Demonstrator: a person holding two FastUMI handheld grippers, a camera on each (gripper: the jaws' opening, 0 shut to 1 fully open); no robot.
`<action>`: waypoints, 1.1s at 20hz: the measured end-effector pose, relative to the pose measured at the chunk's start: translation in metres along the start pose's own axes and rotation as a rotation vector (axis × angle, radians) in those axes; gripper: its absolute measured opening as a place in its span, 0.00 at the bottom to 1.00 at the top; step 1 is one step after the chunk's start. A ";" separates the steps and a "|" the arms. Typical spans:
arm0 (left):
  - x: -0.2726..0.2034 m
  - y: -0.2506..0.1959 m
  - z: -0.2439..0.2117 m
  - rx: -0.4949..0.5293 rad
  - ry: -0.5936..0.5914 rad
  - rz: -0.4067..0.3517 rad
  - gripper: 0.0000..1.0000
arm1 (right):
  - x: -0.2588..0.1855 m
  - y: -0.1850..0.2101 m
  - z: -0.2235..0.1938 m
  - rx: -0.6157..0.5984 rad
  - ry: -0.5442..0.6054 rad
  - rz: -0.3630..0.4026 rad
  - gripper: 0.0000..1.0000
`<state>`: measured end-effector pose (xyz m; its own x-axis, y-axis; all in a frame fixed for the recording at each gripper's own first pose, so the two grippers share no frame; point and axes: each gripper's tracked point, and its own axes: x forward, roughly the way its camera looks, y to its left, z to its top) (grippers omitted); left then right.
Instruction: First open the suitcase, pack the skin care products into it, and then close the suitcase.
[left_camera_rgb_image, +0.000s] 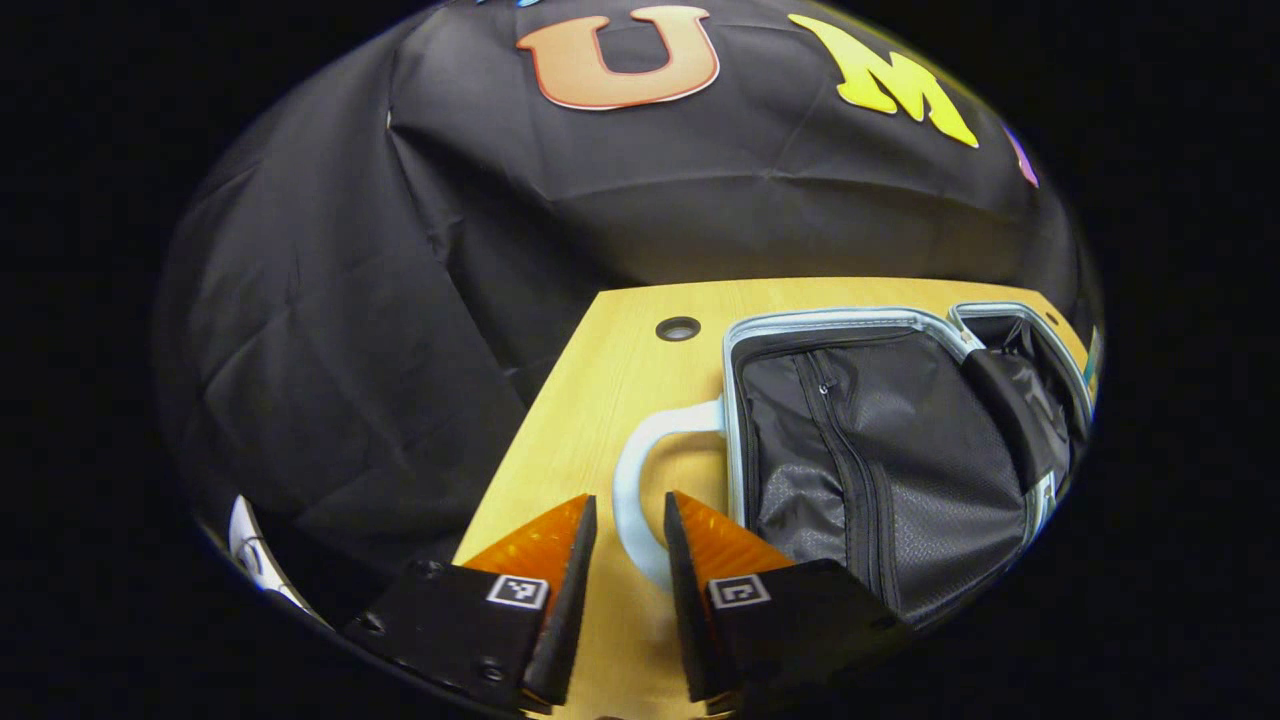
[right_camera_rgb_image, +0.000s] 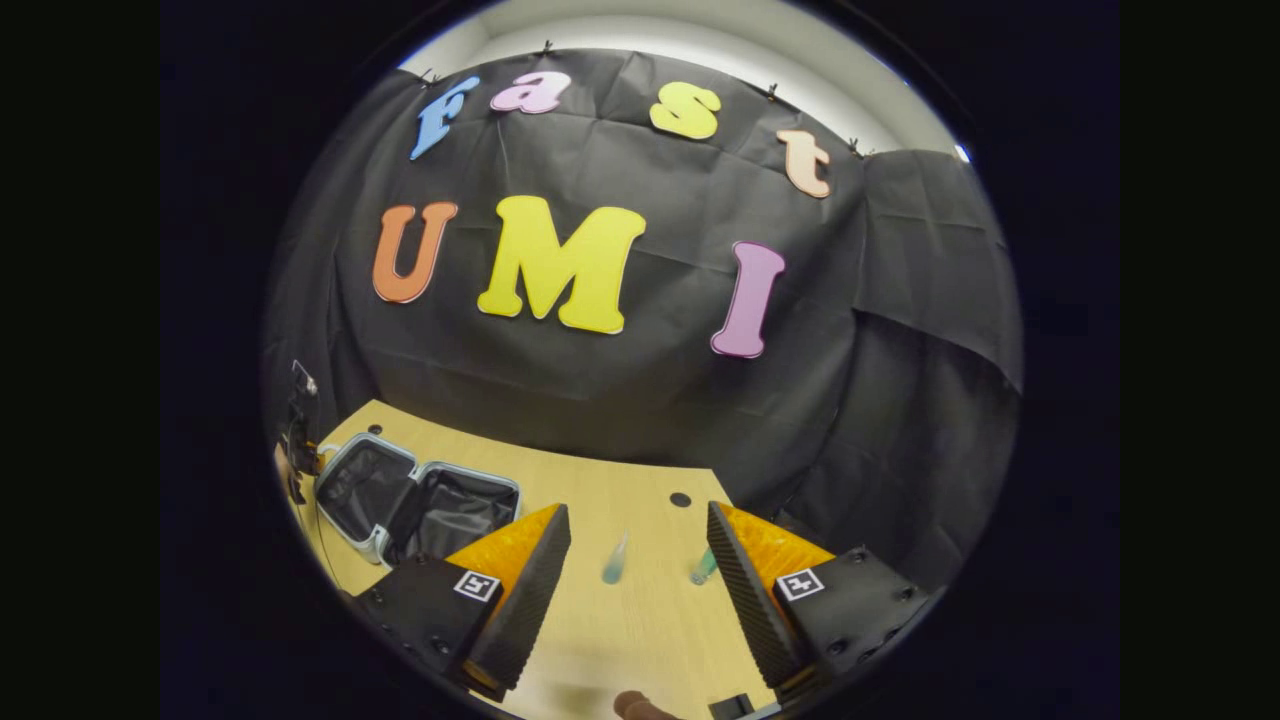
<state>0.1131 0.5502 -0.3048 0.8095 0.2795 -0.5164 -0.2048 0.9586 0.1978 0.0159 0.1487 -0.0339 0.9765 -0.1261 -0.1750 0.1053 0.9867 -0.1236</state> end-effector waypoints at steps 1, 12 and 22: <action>-0.005 -0.001 0.007 0.008 -0.012 0.005 0.56 | 0.002 -0.006 -0.003 0.007 -0.001 0.000 0.83; -0.096 -0.129 0.093 0.035 -0.130 -0.006 0.99 | 0.034 -0.097 -0.032 0.052 -0.004 0.083 0.81; -0.175 -0.353 0.112 -0.007 -0.140 -0.157 0.99 | 0.080 -0.158 -0.085 0.066 0.043 0.170 0.83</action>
<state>0.1052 0.1562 -0.1907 0.9003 0.1165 -0.4194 -0.0732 0.9903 0.1180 0.0613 -0.0260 -0.1111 0.9724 0.0406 -0.2299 -0.0475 0.9986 -0.0246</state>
